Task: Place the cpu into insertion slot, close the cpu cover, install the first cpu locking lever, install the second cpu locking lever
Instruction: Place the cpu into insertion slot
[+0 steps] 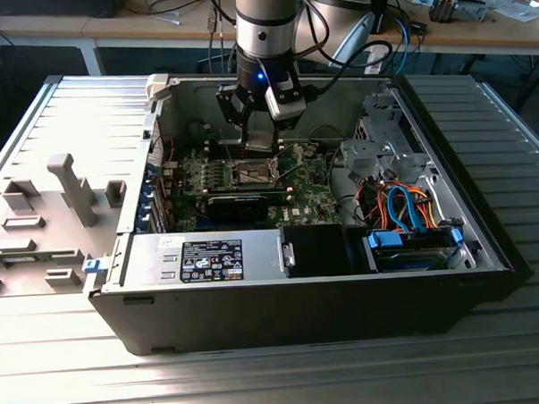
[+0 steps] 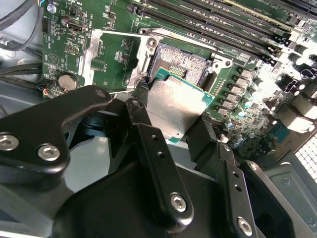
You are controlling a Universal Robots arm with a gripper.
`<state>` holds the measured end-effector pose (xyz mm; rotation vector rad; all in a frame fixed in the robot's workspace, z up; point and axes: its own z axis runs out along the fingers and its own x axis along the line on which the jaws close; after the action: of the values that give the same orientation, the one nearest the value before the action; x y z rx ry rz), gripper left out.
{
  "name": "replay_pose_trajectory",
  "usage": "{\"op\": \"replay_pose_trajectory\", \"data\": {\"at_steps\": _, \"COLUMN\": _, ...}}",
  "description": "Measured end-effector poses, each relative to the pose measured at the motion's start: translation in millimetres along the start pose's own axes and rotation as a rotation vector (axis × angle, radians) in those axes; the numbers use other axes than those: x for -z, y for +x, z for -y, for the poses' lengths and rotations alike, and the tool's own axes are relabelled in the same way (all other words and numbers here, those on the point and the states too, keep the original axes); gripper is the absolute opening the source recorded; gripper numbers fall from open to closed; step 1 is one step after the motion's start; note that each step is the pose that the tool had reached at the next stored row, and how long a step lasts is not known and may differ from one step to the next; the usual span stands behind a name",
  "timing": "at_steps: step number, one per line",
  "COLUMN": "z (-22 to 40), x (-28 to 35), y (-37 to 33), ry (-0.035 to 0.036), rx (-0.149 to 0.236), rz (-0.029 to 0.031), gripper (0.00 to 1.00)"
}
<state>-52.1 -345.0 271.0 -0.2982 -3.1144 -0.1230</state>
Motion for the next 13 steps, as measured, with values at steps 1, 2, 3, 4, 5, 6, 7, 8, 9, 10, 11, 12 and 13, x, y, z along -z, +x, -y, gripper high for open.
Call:
{"op": "replay_pose_trajectory", "data": {"at_steps": 1, "z": 0.0, "x": 0.0, "y": 0.0, "ry": 0.0000, "rx": 0.000, "rz": 0.0000, "gripper": 0.55}}
{"op": "replay_pose_trajectory", "data": {"at_steps": 2, "z": 0.1, "x": -0.1, "y": 0.0, "ry": 0.0000, "rx": -0.001, "rz": 0.0001, "gripper": 0.55}}
{"op": "replay_pose_trajectory", "data": {"at_steps": 3, "z": 0.1, "x": -0.1, "y": 0.0, "ry": 0.0000, "rx": -0.003, "rz": 0.0003, "gripper": 0.55}}
{"op": "replay_pose_trajectory", "data": {"at_steps": 4, "z": 0.0, "x": -0.2, "y": 0.0, "ry": 0.0003, "rx": -0.007, "rz": 0.0008, "gripper": 0.55}}
{"op": "replay_pose_trajectory", "data": {"at_steps": 5, "z": 0.0, "x": -0.3, "y": 0.0, "ry": 0.0012, "rx": -0.010, "rz": 0.0012, "gripper": 0.55}}
{"op": "replay_pose_trajectory", "data": {"at_steps": 6, "z": 0.1, "x": -0.3, "y": 0.0, "ry": 0.0023, "rx": -0.017, "rz": 0.0018, "gripper": 0.55}}
{"op": "replay_pose_trajectory", "data": {"at_steps": 7, "z": 0.1, "x": -0.3, "y": 0.0, "ry": 0.0032, "rx": -0.019, "rz": 0.0022, "gripper": 0.55}}
{"op": "replay_pose_trajectory", "data": {"at_steps": 8, "z": 0.1, "x": -0.4, "y": 0.0, "ry": 0.0033, "rx": -0.021, "rz": 0.0023, "gripper": 0.55}}
{"op": "replay_pose_trajectory", "data": {"at_steps": 9, "z": 0.1, "x": -0.4, "y": 0.0, "ry": 0.0034, "rx": -0.022, "rz": 0.0024, "gripper": 0.55}}
{"op": "replay_pose_trajectory", "data": {"at_steps": 10, "z": 0.1, "x": -0.5, "y": 0.0, "ry": 0.0034, "rx": -0.024, "rz": 0.0026, "gripper": 0.55}}
{"op": "replay_pose_trajectory", "data": {"at_steps": 11, "z": 0.1, "x": -0.5, "y": 0.0, "ry": 0.0033, "rx": -0.026, "rz": 0.0027, "gripper": 0.55}}
{"op": "replay_pose_trajectory", "data": {"at_steps": 12, "z": 0.1, "x": -0.5, "y": 0.0, "ry": 0.0033, "rx": -0.026, "rz": 0.0027, "gripper": 0.55}}
{"op": "replay_pose_trajectory", "data": {"at_steps": 13, "z": 0.1, "x": -0.6, "y": 0.0, "ry": 0.0033, "rx": -0.027, "rz": 0.0029, "gripper": 0.55}}
